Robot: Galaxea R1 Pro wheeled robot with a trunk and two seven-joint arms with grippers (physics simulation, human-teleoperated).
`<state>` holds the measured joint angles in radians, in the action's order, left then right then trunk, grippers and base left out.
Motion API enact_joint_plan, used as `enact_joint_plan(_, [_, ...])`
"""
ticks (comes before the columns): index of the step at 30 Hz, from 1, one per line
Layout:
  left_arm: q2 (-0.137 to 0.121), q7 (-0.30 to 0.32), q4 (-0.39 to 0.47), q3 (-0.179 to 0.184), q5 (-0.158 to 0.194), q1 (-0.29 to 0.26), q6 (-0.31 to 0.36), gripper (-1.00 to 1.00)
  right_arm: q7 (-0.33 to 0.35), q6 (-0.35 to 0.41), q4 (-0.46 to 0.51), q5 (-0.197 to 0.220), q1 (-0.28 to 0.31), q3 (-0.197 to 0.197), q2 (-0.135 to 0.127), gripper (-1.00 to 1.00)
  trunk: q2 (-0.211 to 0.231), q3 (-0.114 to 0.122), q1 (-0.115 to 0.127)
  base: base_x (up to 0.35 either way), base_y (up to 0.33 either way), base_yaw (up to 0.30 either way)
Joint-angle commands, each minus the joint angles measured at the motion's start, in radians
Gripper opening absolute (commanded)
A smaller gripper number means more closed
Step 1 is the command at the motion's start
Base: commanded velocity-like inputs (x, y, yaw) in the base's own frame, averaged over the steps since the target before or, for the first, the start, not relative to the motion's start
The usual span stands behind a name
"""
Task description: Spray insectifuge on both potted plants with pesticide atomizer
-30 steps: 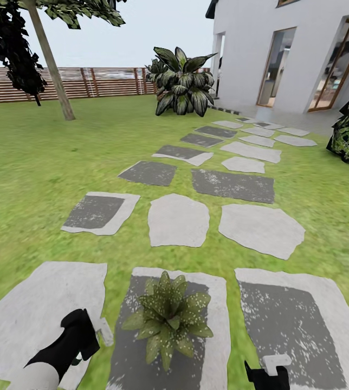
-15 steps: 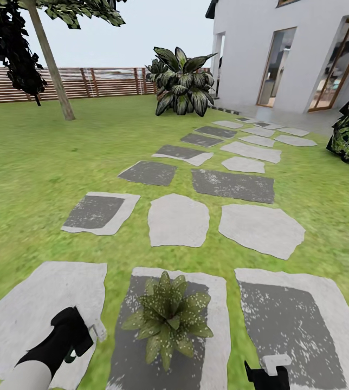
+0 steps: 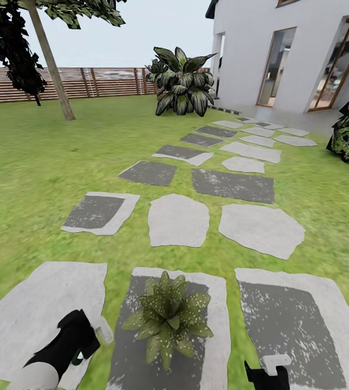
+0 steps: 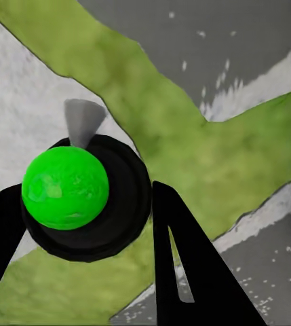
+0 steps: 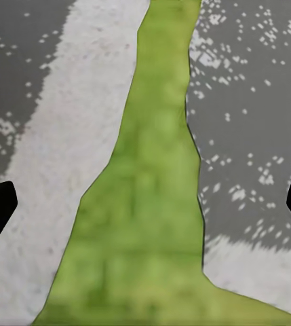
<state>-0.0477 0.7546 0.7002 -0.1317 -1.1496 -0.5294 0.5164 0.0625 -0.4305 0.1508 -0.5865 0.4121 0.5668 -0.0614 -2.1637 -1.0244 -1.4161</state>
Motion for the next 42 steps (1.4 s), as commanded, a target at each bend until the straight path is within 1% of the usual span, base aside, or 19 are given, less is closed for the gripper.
enact_joint_plan(1, [0.006, 0.007, 0.012, -0.002, -0.007, -0.001, 0.004, -1.0, 0.007, -0.004, 0.0, -0.003, 0.001, 0.008, 0.0, 1.0, 0.0, -0.001, 0.0, 0.0, 0.0, 0.0])
enact_joint_plan(2, [0.013, 0.008, 0.036, -0.002, -0.008, -0.002, 0.006, -1.0, 0.007, -0.004, 0.0, -0.003, 0.001, 0.008, 0.0, 1.0, 0.0, -0.001, 0.0, 0.0, 0.0, 0.0])
enact_joint_plan(3, [0.012, 0.011, 0.054, -0.004, -0.008, -0.003, 0.007, -1.0, 0.007, -0.004, 0.0, -0.003, 0.001, 0.008, 0.0, 1.0, 0.0, -0.001, 0.0, 0.0, 0.0, 0.0])
enact_joint_plan(6, [0.002, 0.012, 0.064, -0.006, -0.008, -0.009, 0.009, -1.0, 0.007, -0.004, 0.0, -0.003, 0.001, 0.008, 0.0, 1.0, 0.0, -0.001, 0.0, 0.0, 0.0, 0.0])
enact_joint_plan(12, [-0.045, 0.012, 0.065, -0.009, -0.009, -0.01, 0.008, -1.0, 0.007, -0.003, 0.0, -0.003, 0.001, 0.008, 0.0, 1.0, 0.0, -0.001, 0.0, 0.0, 0.0, 0.0])
enact_joint_plan(13, [-0.049, 0.012, 0.06, -0.009, -0.009, -0.008, 0.005, -1.0, 0.007, -0.003, 0.0, -0.003, 0.001, 0.008, 0.0, 1.0, 0.0, -0.001, 0.0, 0.0, 0.0, 0.0])
enact_joint_plan(21, [-0.048, 0.005, 0.025, -0.007, -0.007, 0.0, 0.0, -1.0, 0.007, -0.004, 0.0, -0.003, 0.001, 0.008, -0.001, 1.0, 0.0, -0.001, 0.0, 0.0, 0.0, 0.0])
enact_joint_plan(25, [-0.053, 0.005, 0.034, -0.015, -0.008, -0.006, 0.002, -1.0, 0.007, -0.004, 0.001, -0.003, 0.001, 0.008, -0.001, 1.0, 0.0, -0.001, 0.0, 0.0, 0.0, 0.0])
enact_joint_plan(26, [-0.052, 0.004, 0.035, -0.022, -0.008, -0.008, 0.002, -1.0, 0.007, -0.004, 0.001, -0.003, 0.001, 0.008, -0.001, 1.0, 0.0, -0.001, 0.0, 0.0, 0.0, 0.0])
enact_joint_plan(27, [-0.051, 0.002, 0.036, -0.041, -0.008, -0.012, 0.002, -1.0, 0.007, -0.004, 0.001, -0.003, 0.001, 0.008, -0.001, 1.0, 0.0, -0.001, 0.0, 0.0, 0.0, 0.0])
enact_joint_plan(28, [-0.049, 0.0, 0.037, -0.052, -0.008, -0.013, 0.001, -1.0, 0.007, -0.004, 0.001, -0.003, 0.001, 0.008, -0.001, 1.0, 0.0, -0.001, 0.0, 0.0, 0.0, 0.0])
enact_joint_plan(30, [-0.04, -0.002, 0.037, -0.067, -0.009, -0.016, 0.001, -1.0, 0.007, -0.004, 0.001, -0.003, 0.001, 0.008, -0.001, 1.0, 0.0, -0.001, 0.0, 0.0, 0.0, 0.0])
enact_joint_plan(35, [-0.036, -0.003, 0.02, -0.067, -0.008, -0.005, -0.002, -1.0, 0.007, -0.004, 0.001, -0.003, 0.001, 0.008, -0.001, 1.0, 0.0, -0.001, 0.0, 0.0, 0.0, 0.0])
enact_joint_plan(37, [-0.033, -0.003, -0.015, -0.065, -0.008, -0.002, -0.003, -1.0, 0.007, -0.004, 0.001, -0.003, 0.001, 0.008, -0.001, 1.0, 0.0, -0.001, 0.0, 0.0, 0.0, 0.0])
enact_joint_plan(39, [-0.024, -0.008, -0.053, -0.064, -0.008, -0.002, -0.011, -1.0, 0.007, -0.004, 0.0, -0.003, 0.001, 0.008, -0.001, 1.0, 0.0, -0.001, 0.0, 0.0, 0.0, 0.0])
enact_joint_plan(41, [-0.008, -0.033, -0.066, -0.065, -0.007, -0.001, -0.031, -1.0, 0.007, -0.004, 0.0, -0.003, 0.001, 0.008, -0.001, 1.0, 0.0, -0.001, 0.0, 0.0, 0.0, 0.0])
enact_joint_plan(42, [0.005, -0.054, -0.069, -0.068, -0.006, -0.001, -0.042, -1.0, 0.007, -0.004, 0.001, -0.003, 0.001, 0.008, -0.001, 1.0, 0.0, -0.001, 0.0, 0.0, 0.0, 0.0])
